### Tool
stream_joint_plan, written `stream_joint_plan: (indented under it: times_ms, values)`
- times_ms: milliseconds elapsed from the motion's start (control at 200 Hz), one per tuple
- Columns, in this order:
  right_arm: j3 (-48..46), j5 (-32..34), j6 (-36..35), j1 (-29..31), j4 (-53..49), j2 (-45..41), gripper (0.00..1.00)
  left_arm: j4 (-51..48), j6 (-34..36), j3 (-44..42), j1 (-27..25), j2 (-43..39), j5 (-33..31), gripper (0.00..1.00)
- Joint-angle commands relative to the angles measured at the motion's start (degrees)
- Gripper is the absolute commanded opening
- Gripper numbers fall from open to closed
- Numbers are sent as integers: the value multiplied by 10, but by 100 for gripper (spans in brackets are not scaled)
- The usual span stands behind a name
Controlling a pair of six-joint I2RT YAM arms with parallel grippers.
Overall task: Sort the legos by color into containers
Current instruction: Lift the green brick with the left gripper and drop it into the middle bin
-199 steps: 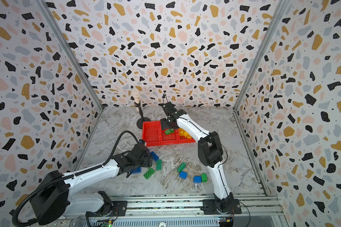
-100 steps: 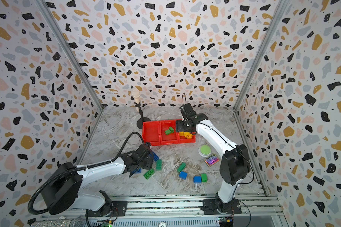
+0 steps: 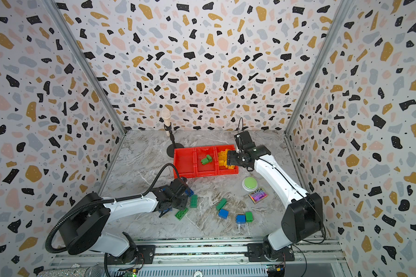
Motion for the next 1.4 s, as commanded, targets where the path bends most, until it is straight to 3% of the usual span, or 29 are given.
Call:
stream_joint_plan:
  times_ms: [0, 150, 385, 671, 881, 1061, 1131, 1261, 1397]
  values:
    - [-15, -1, -2, -15, -5, -26, 78, -12, -15, -6, -2, -11, -4, 42]
    - [-17, -10, -7, -24, -2, -28, 78, -33, -17, 15, -2, -1, -19, 29]
    - [-8, -14, -10, -29, -14, -46, 78, -91, -18, 119, -2, 18, -45, 24]
    - [-55, -29, 9, -31, -31, -115, 79, -165, 36, 423, -1, 185, -81, 24]
    - [-102, -71, 41, -29, -32, -188, 100, -209, 65, 638, 12, 344, -90, 26]
    - [-114, -80, 59, -27, -55, -233, 99, -245, 58, 760, 41, 439, -91, 28]
    - [-118, -78, 65, -28, -62, -248, 99, -243, 51, 779, 51, 455, -88, 37]
    - [-124, -74, 72, -27, -70, -264, 99, -235, 44, 801, 61, 463, -58, 72]
    - [-127, -66, 74, -27, -68, -261, 99, -188, 28, 752, 59, 413, -49, 76]
